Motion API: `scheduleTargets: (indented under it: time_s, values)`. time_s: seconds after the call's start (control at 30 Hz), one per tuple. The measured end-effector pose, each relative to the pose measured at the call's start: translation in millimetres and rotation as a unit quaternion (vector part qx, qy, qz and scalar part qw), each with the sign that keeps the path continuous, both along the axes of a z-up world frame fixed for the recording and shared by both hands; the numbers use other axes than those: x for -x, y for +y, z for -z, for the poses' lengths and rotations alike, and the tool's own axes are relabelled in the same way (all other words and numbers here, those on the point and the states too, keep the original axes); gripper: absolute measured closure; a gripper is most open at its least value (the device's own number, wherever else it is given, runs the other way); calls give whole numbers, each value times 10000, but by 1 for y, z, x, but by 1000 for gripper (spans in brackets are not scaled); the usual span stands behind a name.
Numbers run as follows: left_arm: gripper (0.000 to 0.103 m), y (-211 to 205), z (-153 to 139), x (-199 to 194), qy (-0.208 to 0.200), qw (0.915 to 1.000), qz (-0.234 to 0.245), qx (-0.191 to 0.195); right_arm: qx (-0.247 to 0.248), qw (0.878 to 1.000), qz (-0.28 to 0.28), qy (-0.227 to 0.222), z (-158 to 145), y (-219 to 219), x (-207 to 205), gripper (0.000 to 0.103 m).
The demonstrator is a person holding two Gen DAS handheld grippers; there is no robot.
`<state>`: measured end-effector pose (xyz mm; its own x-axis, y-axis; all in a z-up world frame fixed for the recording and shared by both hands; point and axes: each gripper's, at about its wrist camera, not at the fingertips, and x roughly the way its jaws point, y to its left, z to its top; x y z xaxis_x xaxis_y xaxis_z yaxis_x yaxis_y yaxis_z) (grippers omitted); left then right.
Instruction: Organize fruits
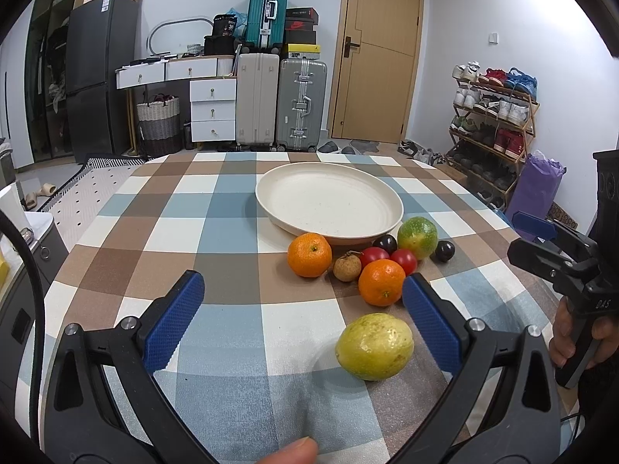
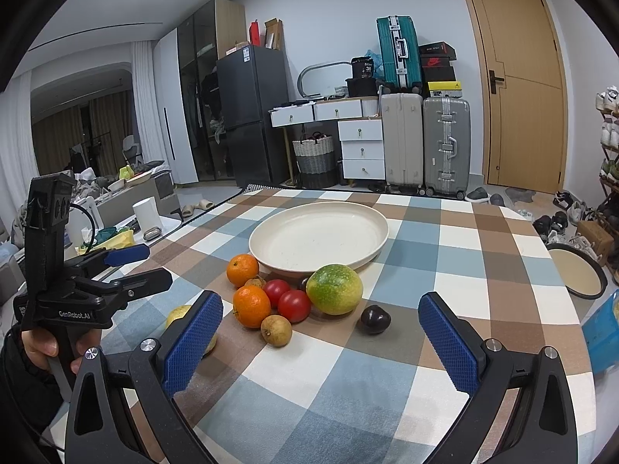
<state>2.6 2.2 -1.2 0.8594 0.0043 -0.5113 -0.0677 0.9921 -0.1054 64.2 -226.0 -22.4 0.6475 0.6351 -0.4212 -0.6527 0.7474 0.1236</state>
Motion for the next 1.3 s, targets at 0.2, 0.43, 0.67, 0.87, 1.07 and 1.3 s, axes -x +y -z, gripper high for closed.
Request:
scheduleTargets:
  time_s: [0.2, 0.43, 0.67, 0.87, 1.07, 1.3]
  values:
    - [1, 0, 0, 0, -1, 10000, -11, 1, -2, 10000, 2, 7, 0, -1, 0, 0]
    - [1, 3, 2, 3, -20, 10000, -29, -8, 13, 10000, -9, 12, 0, 0, -1, 0]
    - [1, -1, 3, 2, -2, 10000, -11, -16, 70, 10000, 52, 11, -1, 2, 0, 0]
    - [1, -2, 3, 2, 9, 10000, -4, -22, 77, 9999, 104, 62, -1, 1, -2, 0]
    - [1, -1, 3, 2, 5, 10000, -17, -6, 78, 9999, 128, 78, -1, 0, -2, 0]
    - [1, 0, 1, 3, 4, 10000, -60, -5, 208, 9994, 173, 211, 1, 4, -7, 0]
